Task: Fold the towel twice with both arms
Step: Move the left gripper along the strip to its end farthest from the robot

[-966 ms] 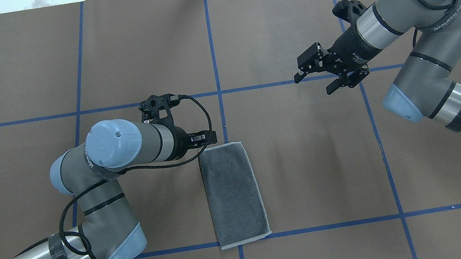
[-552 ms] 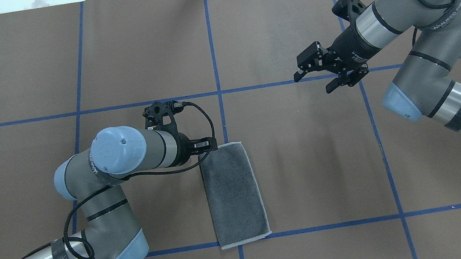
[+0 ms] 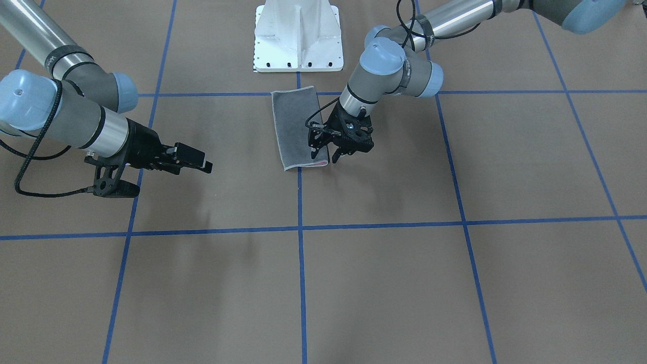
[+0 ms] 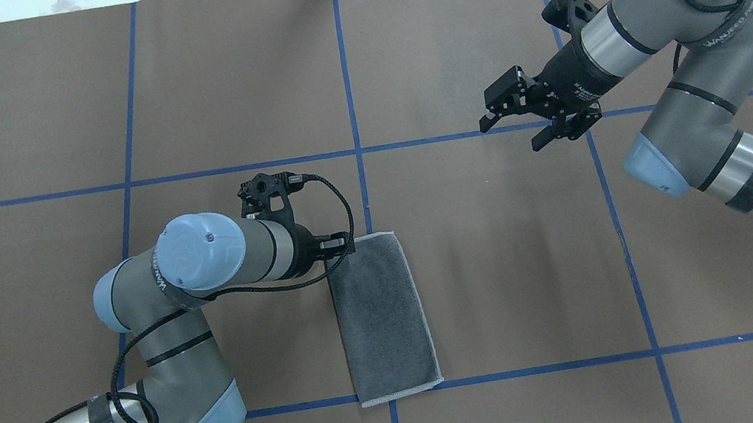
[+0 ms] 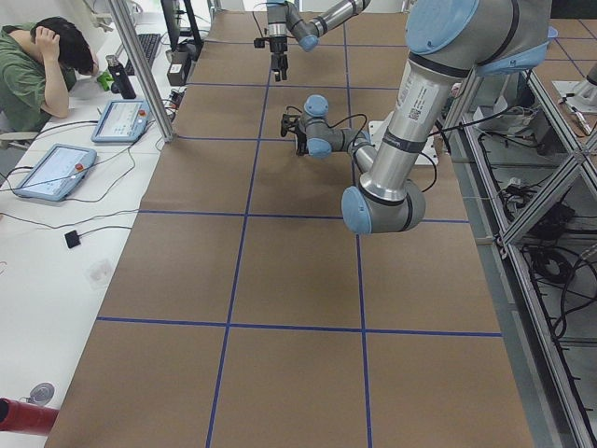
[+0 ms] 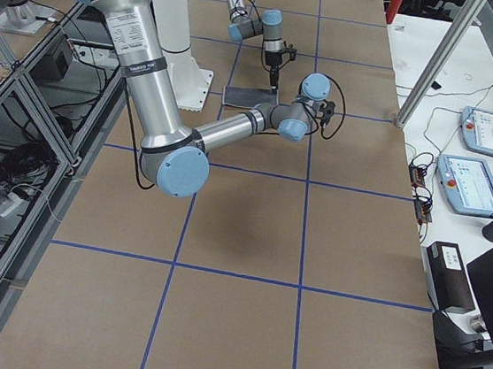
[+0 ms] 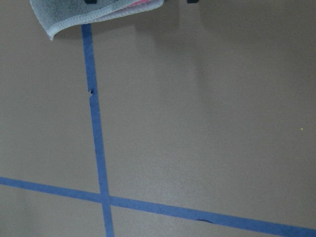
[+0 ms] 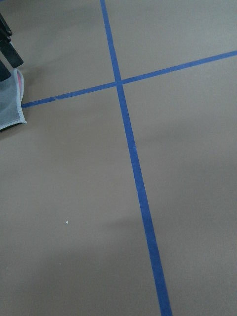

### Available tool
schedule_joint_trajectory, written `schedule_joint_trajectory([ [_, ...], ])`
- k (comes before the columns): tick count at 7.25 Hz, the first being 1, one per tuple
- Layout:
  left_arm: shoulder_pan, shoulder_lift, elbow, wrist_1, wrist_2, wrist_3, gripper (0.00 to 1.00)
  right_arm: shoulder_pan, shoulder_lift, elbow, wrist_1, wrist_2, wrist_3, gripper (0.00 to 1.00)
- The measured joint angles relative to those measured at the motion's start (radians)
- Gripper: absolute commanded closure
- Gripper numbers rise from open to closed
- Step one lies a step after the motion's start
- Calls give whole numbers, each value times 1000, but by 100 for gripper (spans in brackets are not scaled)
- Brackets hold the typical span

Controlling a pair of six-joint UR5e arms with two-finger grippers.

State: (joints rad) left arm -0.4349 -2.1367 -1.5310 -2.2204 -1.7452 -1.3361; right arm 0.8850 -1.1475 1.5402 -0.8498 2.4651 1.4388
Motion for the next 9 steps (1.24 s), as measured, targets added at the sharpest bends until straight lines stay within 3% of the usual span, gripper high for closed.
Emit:
schedule_joint_trajectory([
  [2,4,0,0,1,0,0,67,1,-1,0,0,0,0,0],
  [5,8,-5,0,1,-1,0,100,2,-3,-1,0,1,0,0],
  [9,8,-36,-1,1,-3,-3,100,4,-4,-2,0,2,-1,0],
])
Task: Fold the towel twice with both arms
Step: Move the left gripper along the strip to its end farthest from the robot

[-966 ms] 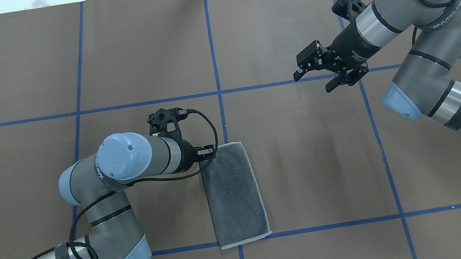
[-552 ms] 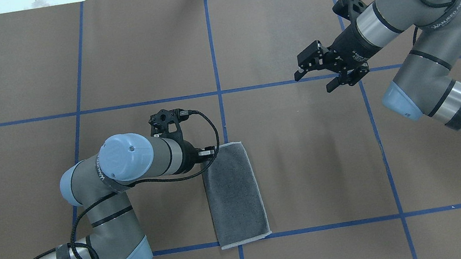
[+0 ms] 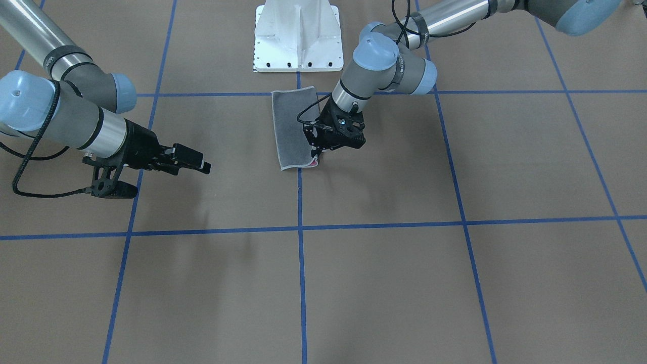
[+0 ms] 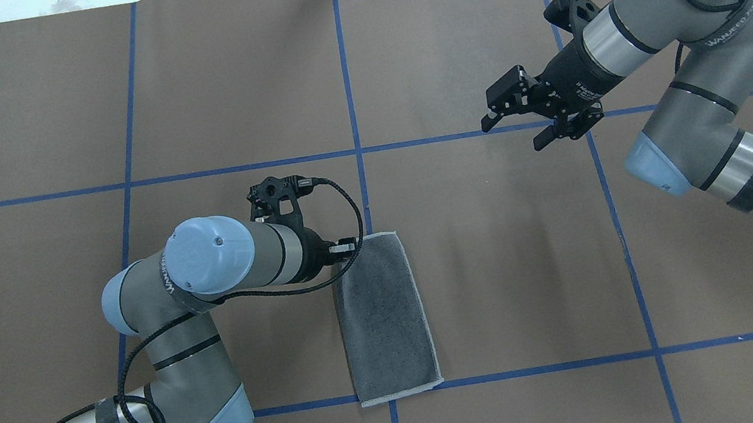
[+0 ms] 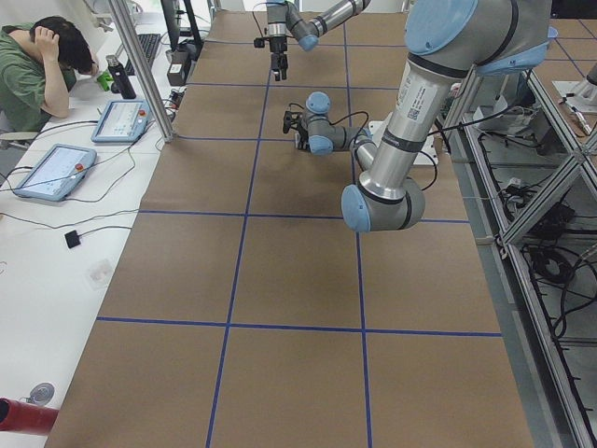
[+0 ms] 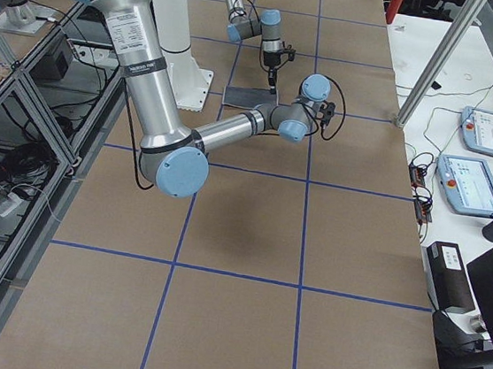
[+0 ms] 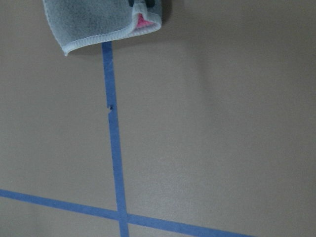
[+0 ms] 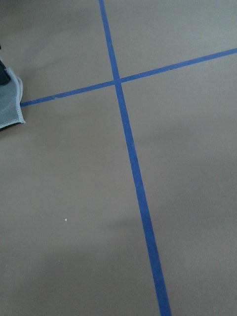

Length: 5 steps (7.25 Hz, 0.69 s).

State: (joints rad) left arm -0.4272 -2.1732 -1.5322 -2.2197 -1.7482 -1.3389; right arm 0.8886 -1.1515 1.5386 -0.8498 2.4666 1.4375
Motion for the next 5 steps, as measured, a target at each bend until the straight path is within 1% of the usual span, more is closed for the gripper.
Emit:
schedule_joint_trajectory([
  [3,-11,-82,52,14,4,-3,100,0,-2,-9,1,0,-2,0],
  [5,-44,-152,125,22,5,-1,100,1,-4,-13,1,1,-2,0],
])
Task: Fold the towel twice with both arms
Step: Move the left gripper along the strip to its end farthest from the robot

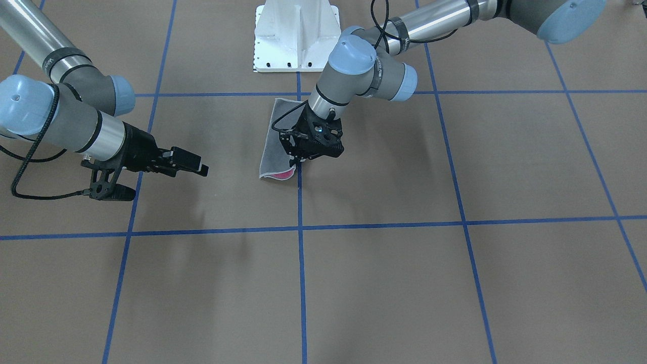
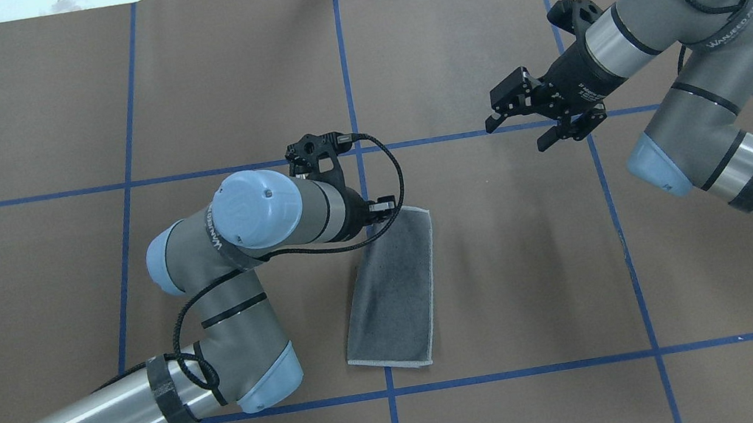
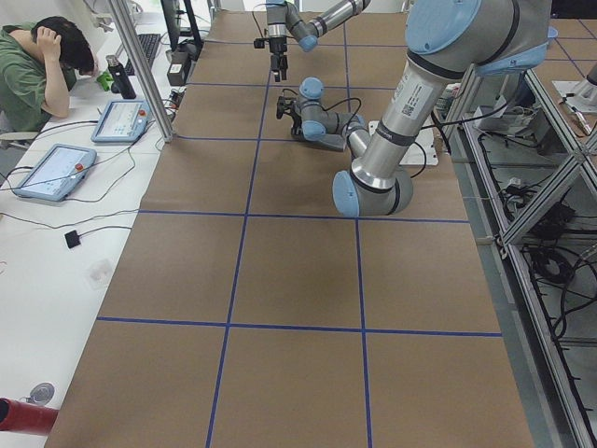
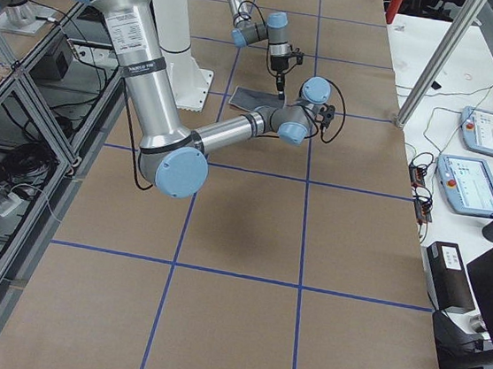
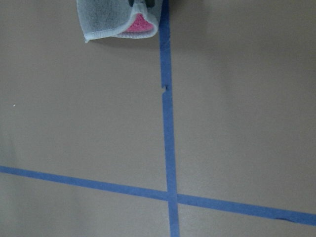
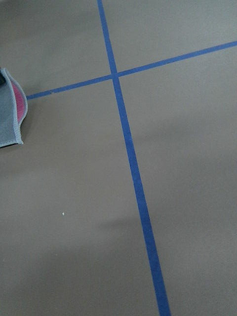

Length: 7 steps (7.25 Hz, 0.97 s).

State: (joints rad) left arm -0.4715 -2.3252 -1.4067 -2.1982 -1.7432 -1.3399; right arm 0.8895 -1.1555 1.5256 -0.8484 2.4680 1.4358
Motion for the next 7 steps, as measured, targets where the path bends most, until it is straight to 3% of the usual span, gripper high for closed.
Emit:
schedule_joint_trajectory([
  [6,-140,-159,255,-6,-6,-3,100,2,-4,-4,0,0,-1,0],
  [7,-154,-163,272,-8,-9,-1,72,2,-4,-4,0,0,0,0],
])
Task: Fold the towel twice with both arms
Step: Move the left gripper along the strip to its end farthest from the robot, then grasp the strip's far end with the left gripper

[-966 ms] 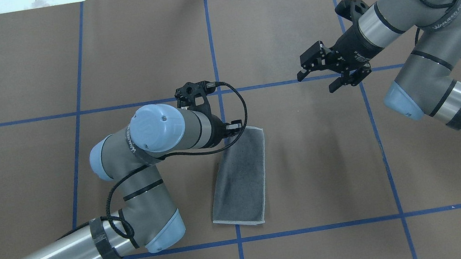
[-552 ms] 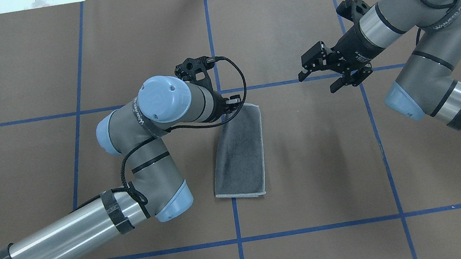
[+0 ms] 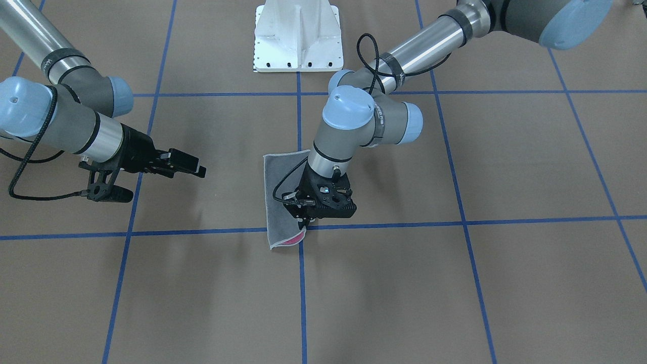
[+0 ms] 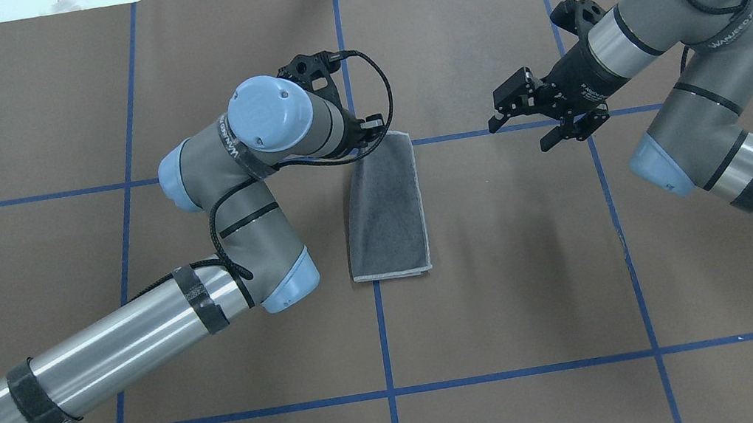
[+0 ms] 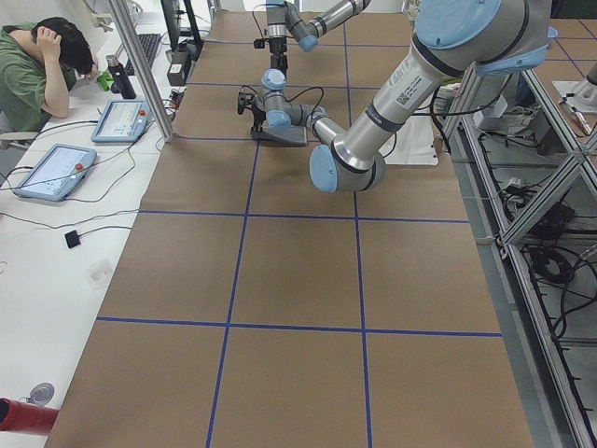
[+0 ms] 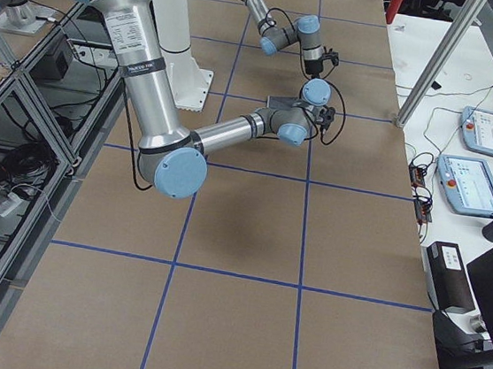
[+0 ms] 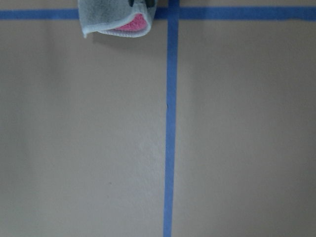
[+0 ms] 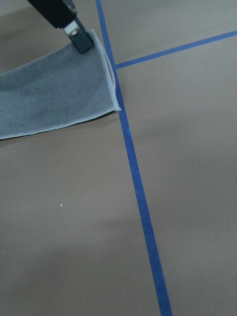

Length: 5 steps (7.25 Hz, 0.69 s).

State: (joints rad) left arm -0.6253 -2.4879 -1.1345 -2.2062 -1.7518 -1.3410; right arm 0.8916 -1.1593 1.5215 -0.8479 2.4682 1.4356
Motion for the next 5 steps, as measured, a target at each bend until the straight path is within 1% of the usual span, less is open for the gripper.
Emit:
schedule_joint_trajectory([
  [1,-6,-3,10,-1,-1,0,26,0,1,0,1,0,0,0],
  [2,-9,-10,15,-2,0,-2,7,0,1,0,1,0,0,0],
  [3,-9,-17,18,-1,0,-4,6,0,1,0,1,0,0,0],
  [5,-24,-38,17,4,-20,0,6,0,0,0,1,0,0,0],
])
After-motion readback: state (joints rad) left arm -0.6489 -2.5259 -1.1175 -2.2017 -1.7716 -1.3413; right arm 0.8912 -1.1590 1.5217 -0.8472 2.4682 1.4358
